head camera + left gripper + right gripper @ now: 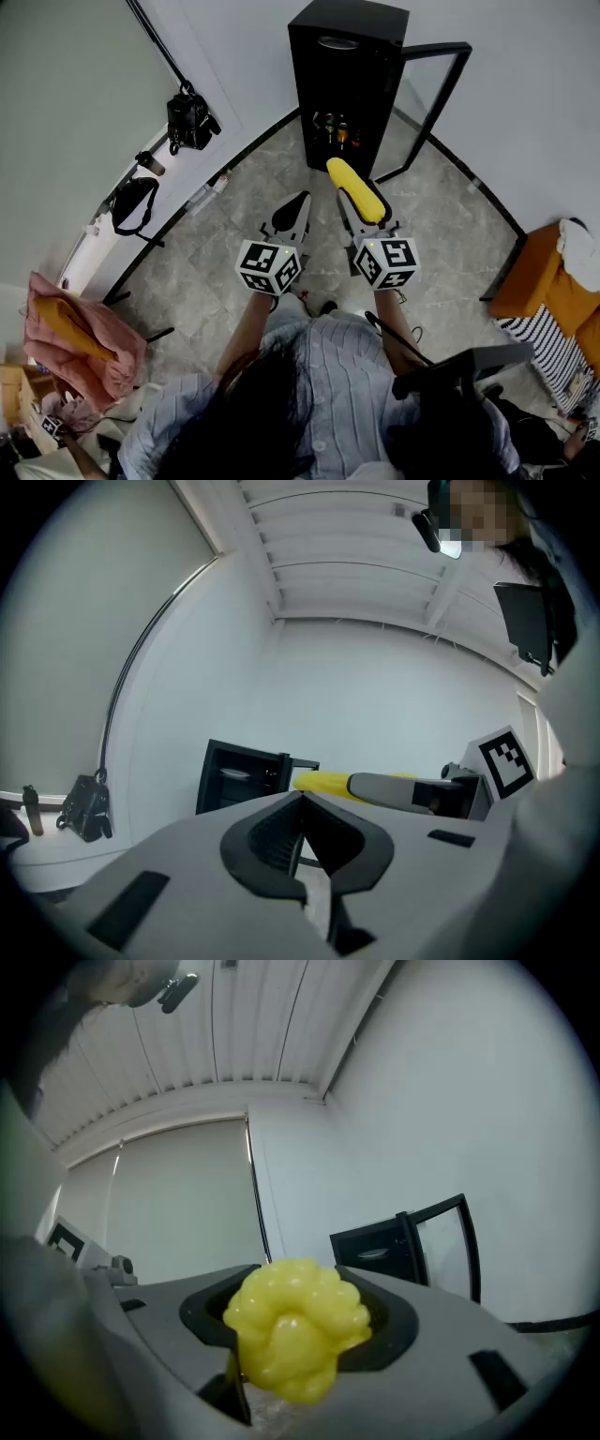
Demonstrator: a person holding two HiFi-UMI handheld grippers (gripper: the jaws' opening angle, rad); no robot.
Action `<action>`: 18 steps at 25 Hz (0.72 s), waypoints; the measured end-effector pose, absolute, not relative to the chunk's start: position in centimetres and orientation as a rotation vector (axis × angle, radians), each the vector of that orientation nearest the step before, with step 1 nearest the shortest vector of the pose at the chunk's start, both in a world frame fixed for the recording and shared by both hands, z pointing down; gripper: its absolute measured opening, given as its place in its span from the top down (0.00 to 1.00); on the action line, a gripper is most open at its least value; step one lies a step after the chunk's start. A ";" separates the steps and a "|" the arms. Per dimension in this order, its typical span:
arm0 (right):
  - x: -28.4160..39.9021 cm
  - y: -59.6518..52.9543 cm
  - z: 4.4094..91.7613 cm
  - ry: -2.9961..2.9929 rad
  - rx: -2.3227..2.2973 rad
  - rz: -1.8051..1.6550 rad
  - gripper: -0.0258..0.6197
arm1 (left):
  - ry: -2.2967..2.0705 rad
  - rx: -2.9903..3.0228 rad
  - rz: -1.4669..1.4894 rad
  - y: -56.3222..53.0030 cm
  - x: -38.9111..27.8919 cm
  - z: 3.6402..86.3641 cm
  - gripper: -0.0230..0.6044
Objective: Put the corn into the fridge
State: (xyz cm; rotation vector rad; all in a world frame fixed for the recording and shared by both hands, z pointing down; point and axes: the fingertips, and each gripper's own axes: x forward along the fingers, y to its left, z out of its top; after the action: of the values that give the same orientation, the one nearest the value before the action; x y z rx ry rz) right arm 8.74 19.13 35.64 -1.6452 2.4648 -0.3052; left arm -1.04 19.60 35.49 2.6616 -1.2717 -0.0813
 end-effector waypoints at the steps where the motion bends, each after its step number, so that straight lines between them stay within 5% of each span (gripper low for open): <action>1: 8.8 19.3 35.7 2.464 -1.642 -0.305 0.56 | -1.271 2.662 -0.078 19.7 -0.9 35.7 0.95; 18: 8.7 18.2 37.3 2.439 -1.573 -0.415 0.56 | -1.258 2.624 -0.015 18.5 -0.8 37.5 0.95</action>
State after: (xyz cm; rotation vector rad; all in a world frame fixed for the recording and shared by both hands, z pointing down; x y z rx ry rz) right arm 8.73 18.21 37.27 -1.5735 2.4391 -0.4151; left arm -0.80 18.49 37.54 2.6238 -1.2583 -0.0154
